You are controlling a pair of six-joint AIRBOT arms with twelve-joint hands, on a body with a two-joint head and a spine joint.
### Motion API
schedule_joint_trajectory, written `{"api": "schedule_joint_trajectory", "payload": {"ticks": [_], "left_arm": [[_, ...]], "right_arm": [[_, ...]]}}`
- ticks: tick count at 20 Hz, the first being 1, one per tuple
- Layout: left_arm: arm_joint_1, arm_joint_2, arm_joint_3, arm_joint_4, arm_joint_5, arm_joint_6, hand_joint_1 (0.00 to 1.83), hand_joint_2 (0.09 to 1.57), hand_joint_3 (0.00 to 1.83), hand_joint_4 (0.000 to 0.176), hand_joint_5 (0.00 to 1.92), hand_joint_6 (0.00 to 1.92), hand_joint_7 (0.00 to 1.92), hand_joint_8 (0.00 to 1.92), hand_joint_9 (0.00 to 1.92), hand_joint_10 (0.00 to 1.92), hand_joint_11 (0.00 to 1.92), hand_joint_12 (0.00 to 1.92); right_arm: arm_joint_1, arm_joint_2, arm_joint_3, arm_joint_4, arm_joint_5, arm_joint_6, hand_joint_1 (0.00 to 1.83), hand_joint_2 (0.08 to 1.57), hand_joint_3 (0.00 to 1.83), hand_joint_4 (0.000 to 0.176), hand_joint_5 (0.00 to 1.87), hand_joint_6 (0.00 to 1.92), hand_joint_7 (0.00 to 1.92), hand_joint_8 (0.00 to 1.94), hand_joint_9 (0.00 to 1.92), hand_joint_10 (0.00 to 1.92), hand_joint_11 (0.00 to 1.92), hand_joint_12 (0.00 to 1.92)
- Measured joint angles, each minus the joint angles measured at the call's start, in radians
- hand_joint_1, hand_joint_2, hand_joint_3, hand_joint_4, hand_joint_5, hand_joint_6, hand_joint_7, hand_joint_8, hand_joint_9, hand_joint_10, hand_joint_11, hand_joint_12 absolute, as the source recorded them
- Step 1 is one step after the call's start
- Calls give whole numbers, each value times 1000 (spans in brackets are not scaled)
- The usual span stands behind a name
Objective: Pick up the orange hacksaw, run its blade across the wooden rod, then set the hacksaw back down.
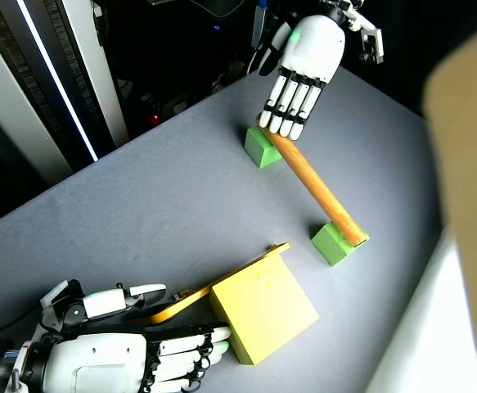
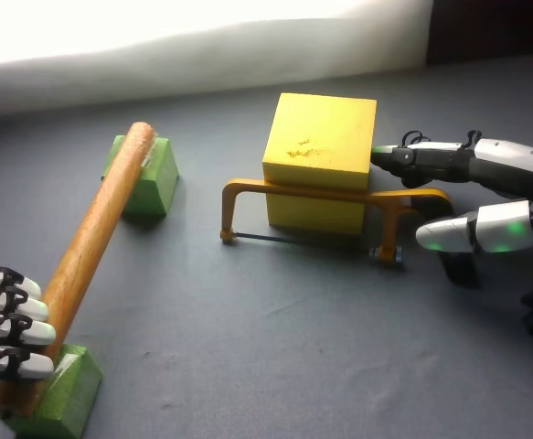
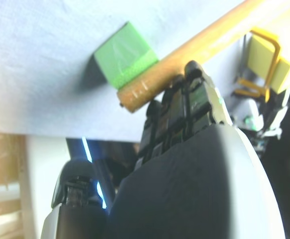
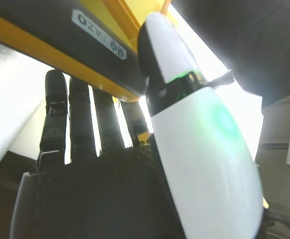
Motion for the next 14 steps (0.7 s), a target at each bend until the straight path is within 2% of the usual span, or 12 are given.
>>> {"api": "schedule_joint_trajectory", "payload": {"ticks": [3, 6, 8, 9, 14], "left_arm": [[1, 0, 6, 0, 1, 0, 13, 1253, 0, 0, 81, 0, 79, 2, 62, 3, 0, 256], [5, -1, 15, -2, 2, 0, 54, 1256, 0, 0, 88, 7, 65, 6, 47, 6, 0, 190], [11, -1, 17, -2, 0, 0, 24, 1265, 3, 0, 76, 1, 68, 4, 50, 4, 0, 167], [11, -2, 20, -2, 0, 0, 4, 1264, 2, 0, 76, 0, 56, 2, 44, 1, 0, 136], [11, -2, 21, -3, -2, 0, 24, 1252, 0, 0, 103, 5, 78, 3, 60, 4, 0, 220]], "right_arm": [[1, -1, -11, 8, -6, 0, 947, 1208, 4, 0, 170, 2, 153, 0, 195, 1, 0, 774], [1, 5, -28, 11, -17, 0, 925, 1217, 7, 0, 166, 3, 151, 3, 182, 1, 0, 740], [5, 8, -43, 17, -29, 0, 947, 1222, 3, 0, 181, 4, 160, 2, 186, 1, 0, 667], [7, 11, -50, 18, -40, -1, 940, 1217, 0, 0, 197, 7, 177, 5, 195, 3, 0, 689], [24, 22, -72, 31, -72, -3, 943, 1229, 1, 0, 189, 0, 165, 0, 179, 0, 0, 645]]}}
